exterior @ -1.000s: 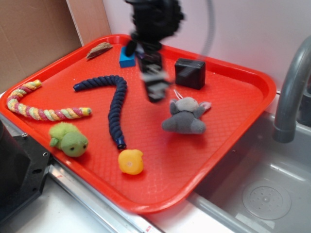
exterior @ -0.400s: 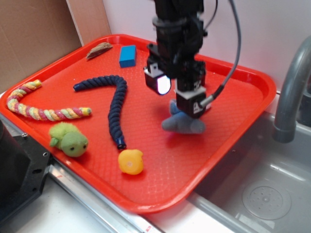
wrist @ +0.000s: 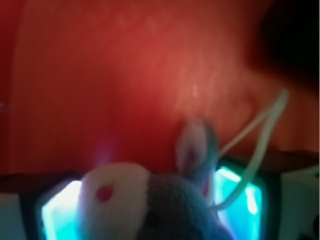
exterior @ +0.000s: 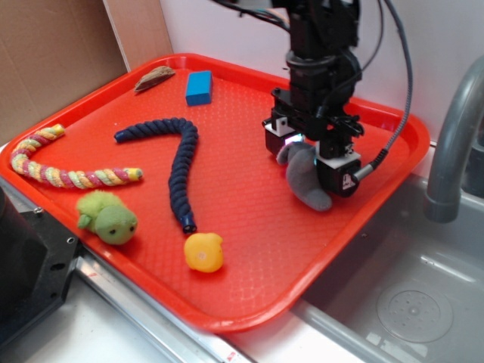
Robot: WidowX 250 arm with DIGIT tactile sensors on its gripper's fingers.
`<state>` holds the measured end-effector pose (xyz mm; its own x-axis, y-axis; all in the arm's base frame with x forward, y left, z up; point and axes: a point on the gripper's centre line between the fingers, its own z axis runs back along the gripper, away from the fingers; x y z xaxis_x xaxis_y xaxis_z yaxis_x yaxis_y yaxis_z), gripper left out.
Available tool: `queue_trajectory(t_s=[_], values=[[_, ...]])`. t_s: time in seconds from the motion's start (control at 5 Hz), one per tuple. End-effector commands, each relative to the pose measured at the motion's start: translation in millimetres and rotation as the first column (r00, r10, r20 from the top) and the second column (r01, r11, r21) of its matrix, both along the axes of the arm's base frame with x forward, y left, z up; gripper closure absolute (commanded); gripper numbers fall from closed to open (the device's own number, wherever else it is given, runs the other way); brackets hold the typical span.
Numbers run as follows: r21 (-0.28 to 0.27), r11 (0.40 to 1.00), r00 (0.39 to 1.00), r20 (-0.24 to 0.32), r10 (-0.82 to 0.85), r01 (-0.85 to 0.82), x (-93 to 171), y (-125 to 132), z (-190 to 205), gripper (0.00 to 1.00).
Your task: Grab the gray animal.
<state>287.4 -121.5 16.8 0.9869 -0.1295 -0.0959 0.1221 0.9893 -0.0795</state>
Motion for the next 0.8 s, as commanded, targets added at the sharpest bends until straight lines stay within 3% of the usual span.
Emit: queue_trajectory(t_s=[0.0, 0.2, 0.4, 0.6], values=[[0.065, 0.978, 0.977, 0.062, -0.204, 0.200, 6, 8, 21, 1.00], [0.085, 0.897, 0.895, 0.082, -0.440, 0.433, -13, 38, 65, 1.00], [0.158, 0.781, 0.780, 0.084, -0.621, 0.604, -40, 84, 93, 1.00], [0.181, 0.804, 0.798, 0.127, -0.590, 0.566, -64, 129, 110, 1.00]])
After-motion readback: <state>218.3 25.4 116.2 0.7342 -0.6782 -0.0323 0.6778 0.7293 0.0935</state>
